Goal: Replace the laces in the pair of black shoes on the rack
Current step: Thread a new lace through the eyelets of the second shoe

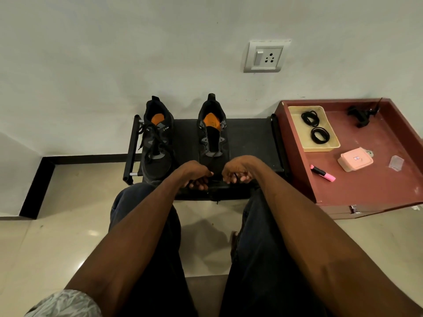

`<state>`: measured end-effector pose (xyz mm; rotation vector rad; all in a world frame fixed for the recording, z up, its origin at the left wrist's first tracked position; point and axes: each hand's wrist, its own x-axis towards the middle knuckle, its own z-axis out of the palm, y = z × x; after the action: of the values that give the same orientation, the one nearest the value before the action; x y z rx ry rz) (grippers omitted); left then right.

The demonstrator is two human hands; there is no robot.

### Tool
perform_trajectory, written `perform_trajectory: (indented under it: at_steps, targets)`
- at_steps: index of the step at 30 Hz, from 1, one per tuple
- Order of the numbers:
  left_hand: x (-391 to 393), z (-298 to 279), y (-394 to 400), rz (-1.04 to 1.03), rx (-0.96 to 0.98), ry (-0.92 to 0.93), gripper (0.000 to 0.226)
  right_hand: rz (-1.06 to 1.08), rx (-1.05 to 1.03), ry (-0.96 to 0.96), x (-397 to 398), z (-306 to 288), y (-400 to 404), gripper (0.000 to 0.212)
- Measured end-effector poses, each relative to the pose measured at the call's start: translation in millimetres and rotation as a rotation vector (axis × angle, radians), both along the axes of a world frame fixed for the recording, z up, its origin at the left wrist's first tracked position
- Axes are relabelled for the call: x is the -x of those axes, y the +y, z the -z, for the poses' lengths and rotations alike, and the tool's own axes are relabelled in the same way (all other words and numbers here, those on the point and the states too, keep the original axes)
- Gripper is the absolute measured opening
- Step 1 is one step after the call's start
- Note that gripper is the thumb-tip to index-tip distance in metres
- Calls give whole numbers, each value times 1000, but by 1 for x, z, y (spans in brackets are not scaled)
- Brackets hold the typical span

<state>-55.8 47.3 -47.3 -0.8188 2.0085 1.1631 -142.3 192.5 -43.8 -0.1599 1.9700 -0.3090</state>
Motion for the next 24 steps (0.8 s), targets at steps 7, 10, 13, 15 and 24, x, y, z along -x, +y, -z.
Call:
perform_trajectory:
  at_steps: [7, 10, 13, 15, 24]
  targets:
    - [-3, -3, 0, 82, -73, -199, 34, -108, -89, -182, -5, 6, 0, 23]
    - [-7, 3, -3, 133, -53, -271, 32, -132, -147, -115, -3, 12, 1, 27]
    - [-9, 10, -6, 90, -20, -285, 32, -128, -195, -51, -1, 16, 4, 22]
    - [-10, 11, -8, 72, -22, -267, 33, -85, -198, -76, -1, 16, 5, 20]
    - [-18, 4, -17, 410, 86, -491, 35, -107, -331, -31, -1, 19, 11, 28]
